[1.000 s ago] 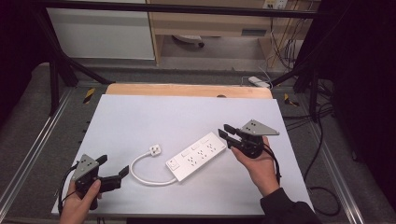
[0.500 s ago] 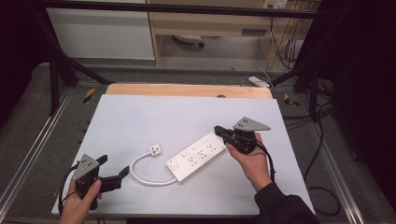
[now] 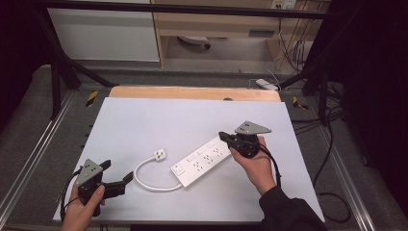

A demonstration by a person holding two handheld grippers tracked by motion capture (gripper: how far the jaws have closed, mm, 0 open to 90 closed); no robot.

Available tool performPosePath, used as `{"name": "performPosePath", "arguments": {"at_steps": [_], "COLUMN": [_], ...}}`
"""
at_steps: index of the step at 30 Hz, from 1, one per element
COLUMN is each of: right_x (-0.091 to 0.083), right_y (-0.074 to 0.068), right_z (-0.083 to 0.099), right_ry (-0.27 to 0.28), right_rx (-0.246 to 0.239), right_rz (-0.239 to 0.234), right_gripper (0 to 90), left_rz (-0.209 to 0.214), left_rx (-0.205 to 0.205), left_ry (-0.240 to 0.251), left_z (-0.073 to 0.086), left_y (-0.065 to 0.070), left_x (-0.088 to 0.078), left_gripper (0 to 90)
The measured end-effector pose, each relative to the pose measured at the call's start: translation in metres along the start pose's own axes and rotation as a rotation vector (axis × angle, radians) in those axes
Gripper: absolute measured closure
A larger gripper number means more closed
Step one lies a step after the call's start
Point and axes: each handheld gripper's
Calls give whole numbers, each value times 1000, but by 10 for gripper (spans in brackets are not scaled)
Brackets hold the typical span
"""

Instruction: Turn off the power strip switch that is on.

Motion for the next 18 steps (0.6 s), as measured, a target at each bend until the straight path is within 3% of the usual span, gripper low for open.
{"name": "performPosePath", "arguments": {"at_steps": [11,18], "right_x": [18,29], "right_y": [0,2], "right_z": [6,10], "right_ry": [-41,-53], "right_rx": [-9,11], "right_rz": [5,8], "right_gripper": [900,900], "left_rz": [4,2], "left_rx": [3,3], "left_ry": [-8,-12], "left_z": [0,0], "left_y": [0,0], "left_x": [1,1], "left_gripper": [55,55]}}
Point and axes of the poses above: each handheld gripper's, and its own axes: x roughly forward along the jaws, z roughly out of its underside, y roughly to its right, and after that the axes turned 4 degrees about z, right-handed
